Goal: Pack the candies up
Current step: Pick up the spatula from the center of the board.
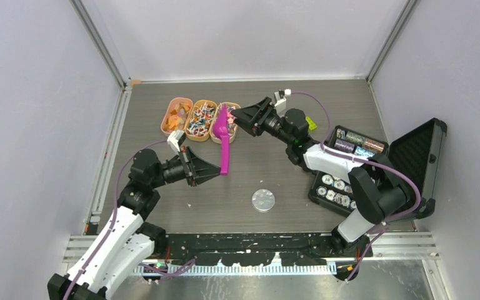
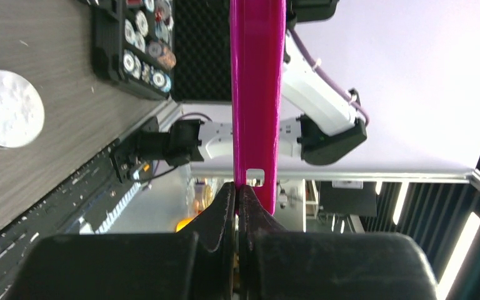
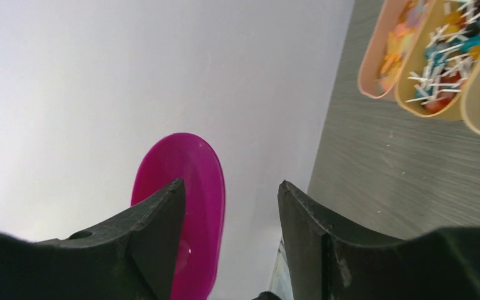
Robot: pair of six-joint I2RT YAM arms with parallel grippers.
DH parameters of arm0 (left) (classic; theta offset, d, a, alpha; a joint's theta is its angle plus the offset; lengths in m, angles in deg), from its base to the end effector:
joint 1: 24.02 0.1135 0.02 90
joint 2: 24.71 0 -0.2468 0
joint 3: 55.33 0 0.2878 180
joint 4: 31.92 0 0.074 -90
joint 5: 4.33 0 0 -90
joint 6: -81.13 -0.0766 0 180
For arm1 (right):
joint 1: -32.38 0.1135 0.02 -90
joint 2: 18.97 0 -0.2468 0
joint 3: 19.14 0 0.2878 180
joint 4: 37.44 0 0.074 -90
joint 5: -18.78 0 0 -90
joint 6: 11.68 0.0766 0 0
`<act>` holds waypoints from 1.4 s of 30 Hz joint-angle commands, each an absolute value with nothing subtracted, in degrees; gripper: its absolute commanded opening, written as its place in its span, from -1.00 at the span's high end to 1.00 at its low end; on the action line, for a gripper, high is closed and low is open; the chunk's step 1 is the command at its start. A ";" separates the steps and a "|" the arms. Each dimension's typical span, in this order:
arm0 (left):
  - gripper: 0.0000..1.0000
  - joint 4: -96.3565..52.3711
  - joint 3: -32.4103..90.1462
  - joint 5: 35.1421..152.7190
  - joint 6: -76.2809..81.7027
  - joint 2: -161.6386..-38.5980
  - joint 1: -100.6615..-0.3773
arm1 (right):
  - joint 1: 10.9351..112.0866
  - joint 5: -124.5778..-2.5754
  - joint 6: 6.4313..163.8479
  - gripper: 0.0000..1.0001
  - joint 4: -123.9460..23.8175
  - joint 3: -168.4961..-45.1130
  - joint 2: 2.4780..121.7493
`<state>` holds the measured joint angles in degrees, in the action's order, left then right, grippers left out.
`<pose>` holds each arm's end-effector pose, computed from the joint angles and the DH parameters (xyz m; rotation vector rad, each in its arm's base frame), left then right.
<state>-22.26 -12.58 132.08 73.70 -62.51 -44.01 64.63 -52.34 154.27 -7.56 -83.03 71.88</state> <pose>0.2048 -0.1335 0.2792 -0.3508 2.0429 -1.9024 0.3475 0.2485 0.2373 0.3733 1.7673 1.6901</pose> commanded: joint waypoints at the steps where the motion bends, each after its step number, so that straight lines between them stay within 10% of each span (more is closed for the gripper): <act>1: 1.00 -28.24 -10.41 133.67 72.91 -63.30 -48.44 | 65.38 -46.90 156.55 -0.21 6.27 -83.76 72.11; 23: 1.00 -38.53 -14.07 127.55 75.79 -64.35 -55.58 | 65.31 -46.12 152.67 0.38 0.64 -81.64 69.18; 34: 1.00 -42.33 -17.12 127.58 78.05 -63.00 -55.60 | 65.33 -40.10 158.92 0.17 13.41 -81.11 72.26; 42: 1.00 -42.38 -17.91 127.05 78.49 -62.74 -55.57 | 65.29 -40.19 161.65 0.75 17.60 -80.61 73.57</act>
<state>-38.52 -17.74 127.47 77.96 -63.30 -55.42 65.27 -41.22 160.04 11.26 -80.64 73.54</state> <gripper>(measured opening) 0.012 0.166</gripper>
